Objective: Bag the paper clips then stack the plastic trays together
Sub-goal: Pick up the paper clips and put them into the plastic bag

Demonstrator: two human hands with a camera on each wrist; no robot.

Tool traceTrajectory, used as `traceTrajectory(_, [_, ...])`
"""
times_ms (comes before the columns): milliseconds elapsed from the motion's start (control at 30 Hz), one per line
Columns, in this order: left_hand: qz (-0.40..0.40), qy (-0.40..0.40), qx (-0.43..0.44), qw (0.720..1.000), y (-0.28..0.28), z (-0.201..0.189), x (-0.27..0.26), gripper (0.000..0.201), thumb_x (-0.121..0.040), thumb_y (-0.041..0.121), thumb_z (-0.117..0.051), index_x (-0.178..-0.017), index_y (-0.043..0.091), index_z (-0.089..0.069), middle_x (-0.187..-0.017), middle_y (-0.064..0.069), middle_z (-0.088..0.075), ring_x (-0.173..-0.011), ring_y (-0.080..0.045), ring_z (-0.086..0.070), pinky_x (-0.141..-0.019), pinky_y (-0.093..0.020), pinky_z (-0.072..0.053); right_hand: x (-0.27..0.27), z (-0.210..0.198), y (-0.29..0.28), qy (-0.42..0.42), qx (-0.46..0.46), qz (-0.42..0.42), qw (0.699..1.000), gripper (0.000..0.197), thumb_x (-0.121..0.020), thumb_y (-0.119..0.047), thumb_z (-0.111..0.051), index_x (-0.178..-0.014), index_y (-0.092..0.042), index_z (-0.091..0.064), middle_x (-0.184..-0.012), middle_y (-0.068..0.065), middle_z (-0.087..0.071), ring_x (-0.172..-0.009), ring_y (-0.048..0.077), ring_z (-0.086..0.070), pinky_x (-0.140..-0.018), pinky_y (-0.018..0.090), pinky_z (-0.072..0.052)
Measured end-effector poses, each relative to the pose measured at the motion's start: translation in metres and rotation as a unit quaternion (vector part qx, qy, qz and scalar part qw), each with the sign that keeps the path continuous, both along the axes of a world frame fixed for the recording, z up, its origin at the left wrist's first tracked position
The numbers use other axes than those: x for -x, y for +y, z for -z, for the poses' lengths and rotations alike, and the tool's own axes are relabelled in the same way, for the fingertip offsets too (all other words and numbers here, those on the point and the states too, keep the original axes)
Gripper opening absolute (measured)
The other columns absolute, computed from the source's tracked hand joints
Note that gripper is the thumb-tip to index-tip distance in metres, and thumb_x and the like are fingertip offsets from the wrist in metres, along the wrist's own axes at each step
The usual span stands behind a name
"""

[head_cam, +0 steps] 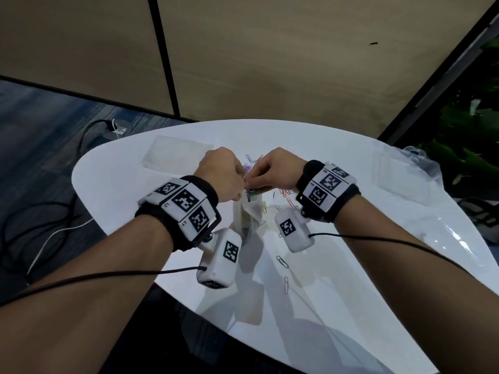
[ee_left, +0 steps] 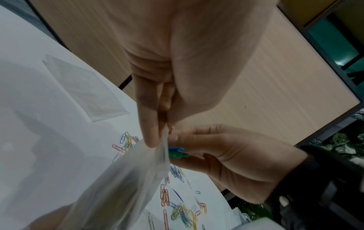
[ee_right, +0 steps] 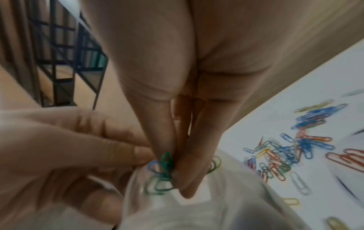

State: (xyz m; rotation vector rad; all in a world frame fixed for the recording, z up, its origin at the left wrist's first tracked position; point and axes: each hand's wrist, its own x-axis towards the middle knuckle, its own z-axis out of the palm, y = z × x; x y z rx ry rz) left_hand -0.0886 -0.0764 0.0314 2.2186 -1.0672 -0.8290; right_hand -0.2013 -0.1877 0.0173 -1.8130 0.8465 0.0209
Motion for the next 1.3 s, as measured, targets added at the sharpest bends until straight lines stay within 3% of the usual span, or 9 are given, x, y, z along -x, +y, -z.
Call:
traceTrajectory(167, [-0.016,0.004,0.008,1.0,0.006,0.0,-0.013,0.024,-0.089,0.001,-0.06,-0.107,0.009,-0.074,-0.082,-0.012,-0.078,-0.07,-0.023,-0.077,-0.08,-0.039,-0.064,-0.015,-0.009,0.001,0.066,0.072,-0.082,0.992,0.014,-0.084,-0.004,-0.068,-0.085,-0.014,-0.078,-0.088,0.006,-0.078,-0.081,0.018,-0.075,-0.084,0.028,-0.059])
traceTrajectory(267, [-0.026,-0.002,0.007,1.0,0.013,-0.004,-0.023,0.024,-0.092,0.001,-0.057,-0.105,0.011,-0.074,-0.079,-0.011,-0.077,-0.063,-0.018,-0.076,-0.079,-0.036,-0.064,-0.003,-0.01,-0.026,-0.036,-0.014,0.035,0.999,0.012,-0.085,0.004,-0.065,-0.092,-0.001,-0.074,-0.085,0.016,-0.076,-0.068,0.022,-0.074,-0.067,0.026,-0.061])
traceTrajectory(333, [-0.035,-0.002,0.007,0.999,0.022,-0.006,-0.033,0.023,-0.092,0.001,-0.057,-0.103,0.011,-0.074,-0.085,-0.012,-0.077,-0.065,-0.019,-0.076,-0.077,-0.035,-0.065,0.006,0.011,-0.054,-0.077,0.0,0.149,0.986,0.014,-0.087,0.001,-0.064,-0.087,-0.007,-0.075,-0.085,0.016,-0.075,-0.072,0.026,-0.073,-0.071,0.032,-0.062])
traceTrajectory(467, [-0.048,-0.02,0.002,0.999,0.033,-0.004,-0.055,0.026,-0.092,0.0,-0.055,-0.103,0.012,-0.075,-0.088,-0.012,-0.076,-0.068,-0.022,-0.077,-0.08,-0.038,-0.064,0.013,0.069,-0.106,0.199,0.26,0.155,0.932,0.038,-0.098,-0.029,-0.052,-0.134,-0.019,-0.058,-0.14,0.01,-0.055,-0.129,0.029,-0.051,-0.111,0.037,-0.038])
traceTrajectory(567, [-0.052,-0.035,-0.005,0.998,0.035,-0.004,-0.067,0.028,-0.092,0.0,-0.054,-0.104,0.014,-0.075,-0.092,-0.01,-0.075,-0.068,-0.019,-0.076,-0.081,-0.037,-0.064,0.009,0.088,-0.115,0.28,0.285,0.075,0.914,0.054,-0.103,-0.026,-0.039,-0.153,-0.011,-0.024,-0.163,0.01,-0.013,-0.149,0.028,-0.018,-0.12,0.038,-0.019])
traceTrajectory(633, [-0.048,-0.041,-0.01,0.998,0.033,-0.004,-0.069,0.031,-0.09,-0.002,-0.052,-0.102,0.015,-0.075,-0.087,-0.009,-0.075,-0.068,-0.018,-0.075,-0.082,-0.038,-0.063,0.002,0.096,-0.114,0.314,0.311,0.011,0.897,0.062,-0.099,-0.014,-0.048,-0.154,-0.006,-0.02,-0.163,0.011,-0.005,-0.15,0.029,-0.009,-0.121,0.039,-0.018])
traceTrajectory(833, [-0.042,-0.039,-0.015,0.998,0.03,-0.004,-0.074,0.028,-0.092,-0.002,-0.054,-0.1,0.016,-0.073,-0.092,-0.008,-0.073,-0.064,-0.018,-0.075,-0.076,-0.036,-0.064,-0.009,0.112,-0.081,0.28,0.401,-0.112,0.865,0.048,-0.098,-0.042,-0.036,-0.136,-0.015,-0.044,-0.138,0.009,-0.046,-0.126,0.033,-0.049,-0.104,0.044,-0.042])
traceTrajectory(1033, [-0.027,-0.04,-0.022,0.999,0.032,-0.005,-0.072,0.03,-0.09,-0.005,-0.056,-0.103,0.015,-0.074,-0.095,-0.01,-0.074,-0.066,-0.018,-0.075,-0.077,-0.036,-0.064,0.0,0.114,-0.059,0.26,0.445,-0.059,0.855,0.016,-0.087,-0.004,-0.054,-0.09,-0.008,-0.069,-0.091,0.012,-0.067,-0.086,0.031,-0.066,-0.066,0.027,-0.044])
traceTrajectory(1300, [-0.018,-0.014,-0.03,0.999,0.029,-0.002,-0.065,0.028,-0.09,-0.004,-0.056,-0.103,0.013,-0.074,-0.086,-0.01,-0.076,-0.066,-0.02,-0.077,-0.081,-0.039,-0.064,0.044,0.085,-0.063,0.084,0.053,0.273,0.957,0.004,-0.076,-0.021,-0.081,-0.073,-0.02,-0.079,-0.084,0.002,-0.075,-0.086,0.02,-0.072,-0.089,0.03,-0.056])
